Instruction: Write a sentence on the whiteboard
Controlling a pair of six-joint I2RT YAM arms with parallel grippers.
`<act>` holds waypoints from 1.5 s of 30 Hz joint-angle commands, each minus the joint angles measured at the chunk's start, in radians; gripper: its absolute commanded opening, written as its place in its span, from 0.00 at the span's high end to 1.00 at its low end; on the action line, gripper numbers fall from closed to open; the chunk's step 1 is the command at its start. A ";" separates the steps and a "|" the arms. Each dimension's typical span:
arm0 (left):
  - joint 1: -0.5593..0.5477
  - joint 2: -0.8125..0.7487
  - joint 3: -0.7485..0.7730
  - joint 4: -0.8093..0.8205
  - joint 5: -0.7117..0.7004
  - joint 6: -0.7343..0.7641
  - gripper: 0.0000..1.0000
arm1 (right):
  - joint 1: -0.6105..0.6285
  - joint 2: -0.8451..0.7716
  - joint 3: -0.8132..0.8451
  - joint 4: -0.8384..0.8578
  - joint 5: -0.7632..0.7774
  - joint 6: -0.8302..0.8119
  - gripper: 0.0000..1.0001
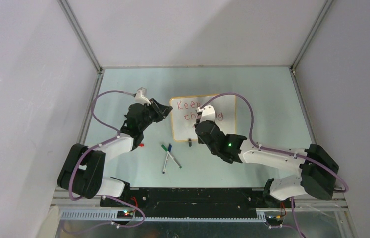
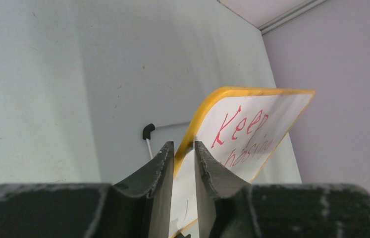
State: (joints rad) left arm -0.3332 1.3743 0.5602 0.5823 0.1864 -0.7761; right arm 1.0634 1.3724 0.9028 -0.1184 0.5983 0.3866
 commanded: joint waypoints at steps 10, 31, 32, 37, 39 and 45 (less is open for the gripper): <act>0.004 -0.010 0.042 0.034 0.010 0.026 0.65 | 0.002 -0.021 -0.010 0.043 0.066 -0.006 1.00; 0.004 -0.006 0.044 0.036 0.011 0.021 0.73 | -0.049 0.012 -0.010 -0.002 0.003 0.012 1.00; 0.004 -0.006 0.044 0.036 0.010 0.021 0.73 | -0.050 0.013 -0.010 -0.001 0.001 0.013 1.00; 0.005 -0.007 0.044 0.036 0.010 0.021 0.73 | -0.055 0.020 -0.010 -0.004 -0.007 0.013 1.00; 0.005 -0.008 0.044 0.034 0.009 0.021 0.73 | -0.057 0.021 -0.010 -0.007 -0.008 0.016 1.00; 0.005 -0.009 0.044 0.034 0.007 0.023 0.73 | -0.071 0.028 -0.010 -0.011 -0.013 0.020 1.00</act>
State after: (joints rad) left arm -0.3332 1.3743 0.5663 0.5819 0.1890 -0.7753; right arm 1.0027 1.3903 0.8921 -0.1329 0.5842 0.3920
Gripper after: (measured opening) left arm 0.272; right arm 0.152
